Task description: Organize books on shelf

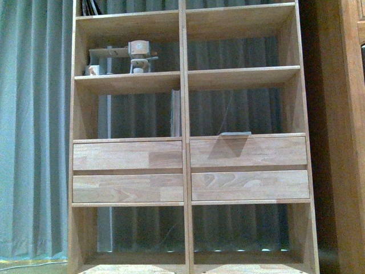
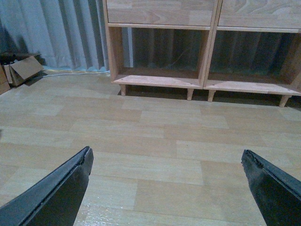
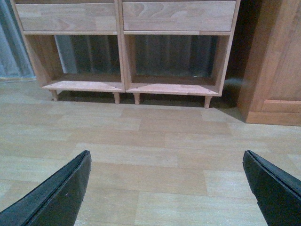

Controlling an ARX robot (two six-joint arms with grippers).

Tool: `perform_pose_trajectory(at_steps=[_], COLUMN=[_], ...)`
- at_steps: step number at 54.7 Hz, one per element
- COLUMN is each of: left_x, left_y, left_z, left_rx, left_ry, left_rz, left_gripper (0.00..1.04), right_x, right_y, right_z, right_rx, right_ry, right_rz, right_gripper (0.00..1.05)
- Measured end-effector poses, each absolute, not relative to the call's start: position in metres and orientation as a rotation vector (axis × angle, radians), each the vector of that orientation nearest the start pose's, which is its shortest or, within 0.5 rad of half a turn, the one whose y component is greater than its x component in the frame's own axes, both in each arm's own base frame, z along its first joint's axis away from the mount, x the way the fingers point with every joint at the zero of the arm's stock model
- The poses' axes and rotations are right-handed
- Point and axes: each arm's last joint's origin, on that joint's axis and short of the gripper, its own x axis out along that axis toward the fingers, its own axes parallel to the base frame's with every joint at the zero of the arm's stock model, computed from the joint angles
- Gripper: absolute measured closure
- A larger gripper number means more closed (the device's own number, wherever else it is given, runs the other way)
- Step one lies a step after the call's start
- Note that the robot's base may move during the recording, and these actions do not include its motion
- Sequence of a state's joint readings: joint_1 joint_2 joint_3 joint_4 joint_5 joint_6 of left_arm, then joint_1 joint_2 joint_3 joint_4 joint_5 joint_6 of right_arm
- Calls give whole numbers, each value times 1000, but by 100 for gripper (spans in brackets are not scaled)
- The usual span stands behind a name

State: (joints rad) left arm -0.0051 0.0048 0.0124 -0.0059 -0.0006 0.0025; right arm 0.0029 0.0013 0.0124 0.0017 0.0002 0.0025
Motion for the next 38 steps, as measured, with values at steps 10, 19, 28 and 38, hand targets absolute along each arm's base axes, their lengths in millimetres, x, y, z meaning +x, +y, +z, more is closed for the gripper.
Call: perform_pose_trajectory(at_steps=[10,19,28,38], left_x=[97,97,97,97], left_y=[0,0,0,0], left_z=[167,167,167,167], left_rx=[2,2,2,2], left_ry=[-2,-2,-2,-2], left_rz=[-5,-5,-5,-5], left_gripper=[7,7,7,7], right_x=[97,97,97,97], right_y=[0,0,0,0], right_z=[168,168,168,168], right_rx=[2,2,2,2], right_ry=[-13,-13,-13,-13], right_rz=[3,3,3,3], right_gripper=[7,7,7,7])
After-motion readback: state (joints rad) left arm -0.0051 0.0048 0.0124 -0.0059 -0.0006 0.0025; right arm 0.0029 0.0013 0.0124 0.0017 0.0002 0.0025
